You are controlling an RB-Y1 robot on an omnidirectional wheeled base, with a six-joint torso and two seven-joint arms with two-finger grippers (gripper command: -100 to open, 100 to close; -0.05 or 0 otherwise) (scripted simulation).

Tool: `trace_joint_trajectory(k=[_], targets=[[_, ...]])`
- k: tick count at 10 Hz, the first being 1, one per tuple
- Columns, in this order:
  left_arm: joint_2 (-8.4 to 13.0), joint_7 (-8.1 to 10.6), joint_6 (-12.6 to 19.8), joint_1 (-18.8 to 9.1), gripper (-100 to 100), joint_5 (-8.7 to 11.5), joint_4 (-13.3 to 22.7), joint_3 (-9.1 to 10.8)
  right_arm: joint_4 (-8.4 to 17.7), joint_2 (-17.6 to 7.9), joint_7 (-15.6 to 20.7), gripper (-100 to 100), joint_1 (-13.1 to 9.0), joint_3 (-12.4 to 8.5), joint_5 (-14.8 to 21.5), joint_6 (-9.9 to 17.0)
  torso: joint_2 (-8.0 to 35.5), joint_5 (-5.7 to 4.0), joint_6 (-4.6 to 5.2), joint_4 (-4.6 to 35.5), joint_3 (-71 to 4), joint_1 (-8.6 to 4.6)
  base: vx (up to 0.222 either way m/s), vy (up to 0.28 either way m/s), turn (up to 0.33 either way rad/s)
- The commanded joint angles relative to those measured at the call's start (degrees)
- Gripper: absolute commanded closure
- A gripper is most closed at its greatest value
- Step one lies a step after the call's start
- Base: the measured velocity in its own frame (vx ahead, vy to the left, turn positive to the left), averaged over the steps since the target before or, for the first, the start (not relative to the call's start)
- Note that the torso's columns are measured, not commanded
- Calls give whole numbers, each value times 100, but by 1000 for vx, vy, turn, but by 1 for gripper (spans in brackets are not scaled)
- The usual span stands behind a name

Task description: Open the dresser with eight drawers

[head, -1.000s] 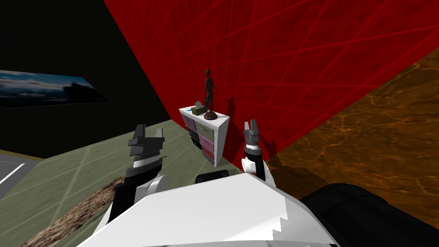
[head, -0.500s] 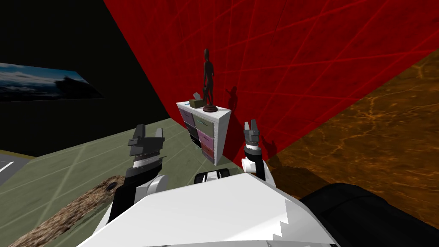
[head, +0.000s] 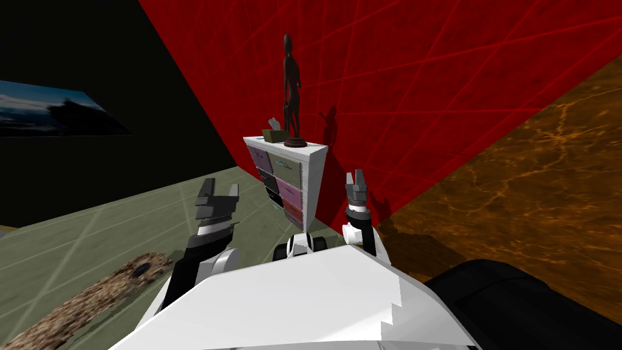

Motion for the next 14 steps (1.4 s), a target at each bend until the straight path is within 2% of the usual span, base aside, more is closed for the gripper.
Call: trace_joint_trajectory(k=[1, 14], targets=[[120, -38, 53, -168, -100, -106, 385, -167, 0, 0, 0, 0, 0, 0, 0, 0, 3, -1, 0, 5, -6, -1, 20, 26, -122], [177, -125, -6, -682, -100, -459, 1952, -736, 0, 0, 0, 0, 1, 0, 0, 0, 9, -2, -1, 8, -4, -4, 13, 18, -84]])
